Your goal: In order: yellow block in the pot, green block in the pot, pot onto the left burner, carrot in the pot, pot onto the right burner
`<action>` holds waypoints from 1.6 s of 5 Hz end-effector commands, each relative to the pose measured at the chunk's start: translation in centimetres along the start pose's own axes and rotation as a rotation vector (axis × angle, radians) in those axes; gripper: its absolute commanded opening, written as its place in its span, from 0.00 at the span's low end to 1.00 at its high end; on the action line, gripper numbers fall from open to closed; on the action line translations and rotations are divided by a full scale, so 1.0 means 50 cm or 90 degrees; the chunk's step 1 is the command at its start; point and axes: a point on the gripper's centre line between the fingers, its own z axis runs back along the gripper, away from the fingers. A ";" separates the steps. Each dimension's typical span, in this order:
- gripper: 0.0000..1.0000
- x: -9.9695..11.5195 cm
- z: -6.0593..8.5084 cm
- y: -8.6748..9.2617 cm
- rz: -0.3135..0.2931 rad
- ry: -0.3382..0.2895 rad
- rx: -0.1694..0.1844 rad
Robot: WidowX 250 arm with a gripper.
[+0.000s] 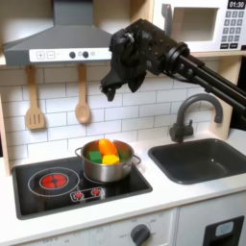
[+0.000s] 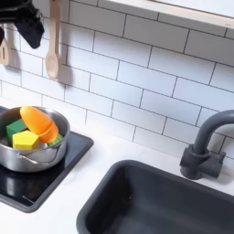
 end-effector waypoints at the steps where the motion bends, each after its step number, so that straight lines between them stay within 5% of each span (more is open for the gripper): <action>1: 1.00 0.000 0.000 0.000 0.004 0.001 0.000; 3: 1.00 0.066 0.025 0.033 -0.029 -0.174 0.012; 5: 1.00 0.083 0.020 0.053 -0.043 -0.242 0.011; 6: 0.00 0.091 0.006 0.050 -0.059 -0.260 0.008; 8: 0.00 0.105 0.012 0.044 -0.068 -0.287 0.009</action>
